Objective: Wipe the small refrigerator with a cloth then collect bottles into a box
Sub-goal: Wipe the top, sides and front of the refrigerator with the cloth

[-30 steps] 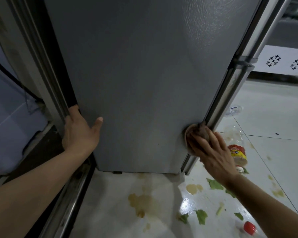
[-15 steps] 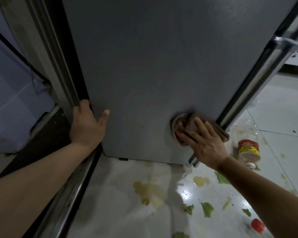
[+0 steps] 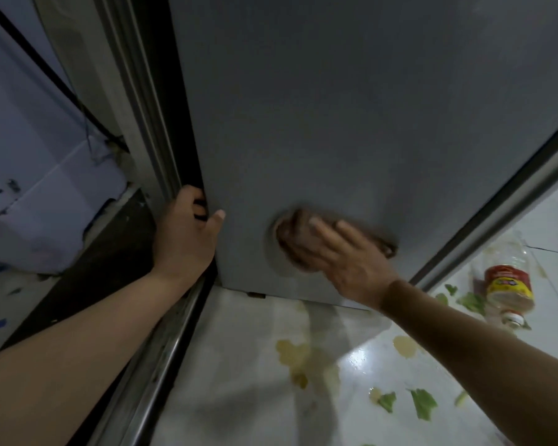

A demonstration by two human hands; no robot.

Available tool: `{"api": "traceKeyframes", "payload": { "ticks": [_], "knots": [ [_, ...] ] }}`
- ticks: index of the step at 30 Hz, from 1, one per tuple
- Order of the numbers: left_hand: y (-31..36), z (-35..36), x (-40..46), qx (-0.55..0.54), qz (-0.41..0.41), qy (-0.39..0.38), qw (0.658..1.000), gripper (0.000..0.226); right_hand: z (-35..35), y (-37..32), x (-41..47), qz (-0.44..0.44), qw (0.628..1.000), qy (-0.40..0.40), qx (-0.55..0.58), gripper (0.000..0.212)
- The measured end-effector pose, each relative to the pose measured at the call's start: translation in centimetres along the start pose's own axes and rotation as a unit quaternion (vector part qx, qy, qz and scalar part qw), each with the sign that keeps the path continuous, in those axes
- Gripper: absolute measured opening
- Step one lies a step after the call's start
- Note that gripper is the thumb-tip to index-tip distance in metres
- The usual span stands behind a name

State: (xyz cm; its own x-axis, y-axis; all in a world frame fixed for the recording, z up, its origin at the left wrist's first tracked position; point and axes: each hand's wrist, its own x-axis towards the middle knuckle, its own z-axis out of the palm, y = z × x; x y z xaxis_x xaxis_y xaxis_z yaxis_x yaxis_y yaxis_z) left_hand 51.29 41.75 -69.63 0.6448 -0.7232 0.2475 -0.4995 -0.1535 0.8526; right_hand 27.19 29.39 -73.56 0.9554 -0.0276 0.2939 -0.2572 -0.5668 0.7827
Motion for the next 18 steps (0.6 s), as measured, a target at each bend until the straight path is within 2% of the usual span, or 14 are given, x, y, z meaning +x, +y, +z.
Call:
{"api": "traceKeyframes", "payload": {
  "ticks": [2,3,5,7,9,12,14,16,18],
  "knots": [
    [-0.2,-0.5,0.1,-0.006,0.008,-0.017,1.000,0.013,0.5,-2.1,-0.4,-0.132,0.988,-0.074,-0.019,0.063],
    [-0.4,-0.8,0.1,-0.008,0.016,-0.032,0.999,0.015,0.3,-2.7,-0.6,-0.165,0.981,-0.105,-0.014,0.064],
    [-0.8,-1.4,0.1,-0.003,0.030,-0.069,0.997,0.026,0.0,-2.9,-0.3,-0.175,0.978,-0.110,-0.003,0.068],
    [-1.4,-2.0,0.1,0.014,0.034,-0.096,0.995,0.038,-0.6,-1.8,0.8,-0.142,0.987,-0.075,0.006,0.065],
    [-1.8,-2.3,0.3,0.022,0.040,-0.109,0.993,0.045,-1.6,-0.2,2.8,-0.069,0.997,-0.024,0.031,0.052],
    [-2.2,-2.6,0.7,0.013,0.049,-0.126,0.991,0.054,-2.3,0.7,5.9,0.030,0.998,0.036,0.045,0.049],
    [-2.5,-2.8,0.9,0.009,0.055,-0.135,0.989,0.058,-2.2,-0.3,6.7,0.030,0.999,0.034,0.026,0.050],
    [-2.7,-3.0,1.0,0.009,0.059,-0.141,0.988,0.059,-1.7,-2.1,6.9,-0.068,0.997,-0.010,-0.021,0.054],
    [-2.7,-3.2,1.1,0.008,0.059,-0.146,0.987,0.059,-1.6,-3.8,6.8,-0.183,0.978,-0.084,-0.057,0.060]
  ]
}}
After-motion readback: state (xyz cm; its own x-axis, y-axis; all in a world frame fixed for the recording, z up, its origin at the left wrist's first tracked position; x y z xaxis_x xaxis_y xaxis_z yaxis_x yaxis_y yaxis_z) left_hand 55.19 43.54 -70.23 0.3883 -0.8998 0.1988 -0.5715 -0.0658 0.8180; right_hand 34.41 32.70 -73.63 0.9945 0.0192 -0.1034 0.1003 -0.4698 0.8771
